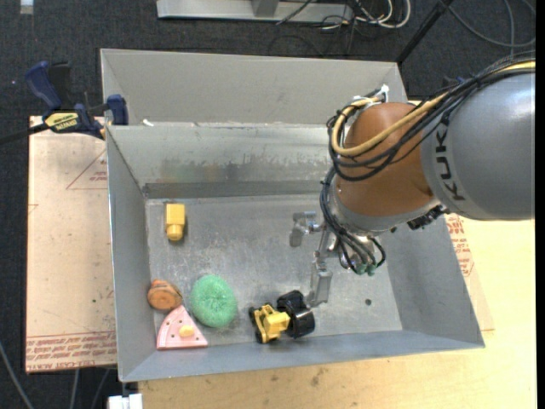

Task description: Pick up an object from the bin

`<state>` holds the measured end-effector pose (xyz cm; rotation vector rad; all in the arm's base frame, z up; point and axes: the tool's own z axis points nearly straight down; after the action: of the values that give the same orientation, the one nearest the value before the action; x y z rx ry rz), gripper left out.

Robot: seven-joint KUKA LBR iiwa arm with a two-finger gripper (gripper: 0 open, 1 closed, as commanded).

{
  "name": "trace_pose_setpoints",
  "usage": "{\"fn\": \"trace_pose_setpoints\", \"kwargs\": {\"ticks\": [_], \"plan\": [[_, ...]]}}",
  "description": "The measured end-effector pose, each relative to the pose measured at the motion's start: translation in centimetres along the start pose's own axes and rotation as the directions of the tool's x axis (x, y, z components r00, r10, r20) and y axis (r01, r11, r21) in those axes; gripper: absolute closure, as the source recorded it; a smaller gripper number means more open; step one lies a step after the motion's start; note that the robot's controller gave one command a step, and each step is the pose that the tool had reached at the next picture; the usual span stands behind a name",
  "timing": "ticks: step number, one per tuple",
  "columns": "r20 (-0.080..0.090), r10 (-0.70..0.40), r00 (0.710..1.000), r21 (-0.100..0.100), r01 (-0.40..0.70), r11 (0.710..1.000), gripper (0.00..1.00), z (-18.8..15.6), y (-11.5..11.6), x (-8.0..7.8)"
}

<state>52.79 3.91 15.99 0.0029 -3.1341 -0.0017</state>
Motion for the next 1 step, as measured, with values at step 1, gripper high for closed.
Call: {"fn": "trace_pose_setpoints", "kwargs": {"ticks": [1], "plan": [[0.008, 0.001, 1.000, 0.000, -0.001, 1.000, 0.00, -0.42, -0.02, -0.18]]}}
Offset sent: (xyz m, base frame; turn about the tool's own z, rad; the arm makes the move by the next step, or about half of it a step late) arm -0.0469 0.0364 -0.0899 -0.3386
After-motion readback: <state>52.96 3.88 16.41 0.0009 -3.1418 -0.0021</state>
